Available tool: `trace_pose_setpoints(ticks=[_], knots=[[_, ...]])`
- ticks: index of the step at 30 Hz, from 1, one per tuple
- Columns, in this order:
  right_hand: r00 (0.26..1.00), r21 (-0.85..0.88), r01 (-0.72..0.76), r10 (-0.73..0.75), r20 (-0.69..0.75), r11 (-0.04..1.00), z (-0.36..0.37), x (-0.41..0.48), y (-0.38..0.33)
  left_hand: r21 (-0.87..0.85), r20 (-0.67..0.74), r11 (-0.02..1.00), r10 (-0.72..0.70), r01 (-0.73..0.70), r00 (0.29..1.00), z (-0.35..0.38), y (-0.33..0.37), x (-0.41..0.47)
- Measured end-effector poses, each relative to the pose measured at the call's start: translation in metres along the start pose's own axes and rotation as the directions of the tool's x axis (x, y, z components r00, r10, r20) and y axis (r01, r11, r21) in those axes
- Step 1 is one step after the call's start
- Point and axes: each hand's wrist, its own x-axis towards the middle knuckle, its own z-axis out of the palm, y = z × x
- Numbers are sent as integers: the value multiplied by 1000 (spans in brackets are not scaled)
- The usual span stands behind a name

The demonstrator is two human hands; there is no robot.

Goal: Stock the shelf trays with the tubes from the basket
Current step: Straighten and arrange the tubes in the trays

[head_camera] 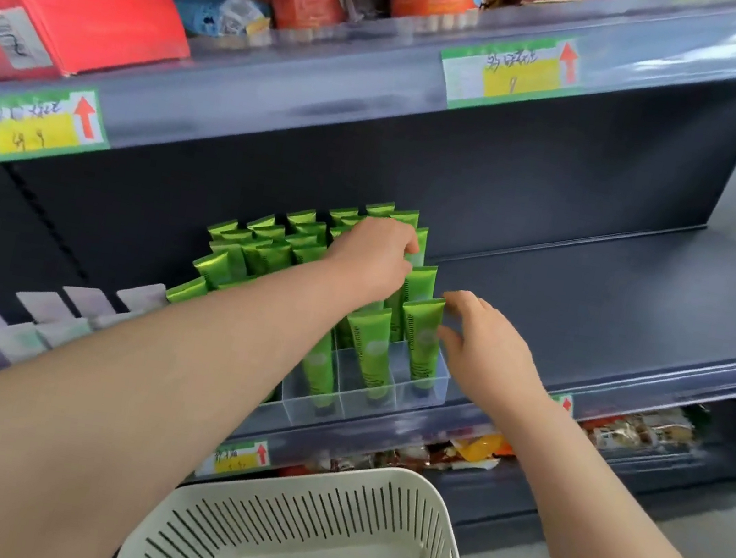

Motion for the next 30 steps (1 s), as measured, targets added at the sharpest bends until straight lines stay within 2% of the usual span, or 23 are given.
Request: trace_pose_setpoints(ticks=[2,8,14,19,24,27,30], knots=[[1000,51,25,-25,-1,998,1,6,-2,53,35,999,-1,-1,999,3,2,8],[999,39,49,-50,5,998,0,17,1,126,82,992,-5,-6,997,14,4,20],[997,-12,77,-76,22,997,-8,17,4,161,58,987,0,-10,998,20,6,23],[993,46,84,-87,75,995,-12,18,4,155,83,988,-22,9,996,21,4,26],[991,104,132,-133,6,986,-22,24,4,62,-40,996,-66,68,997,6,-4,33],[986,27,168,-168,-21,985,-23,26,4,118,-48,991,-59,65,997,4,-13,37],[986,-176,151,-161,-43,973,-24,25,10,148,2,988,-46,45,999,8,-16,41]])
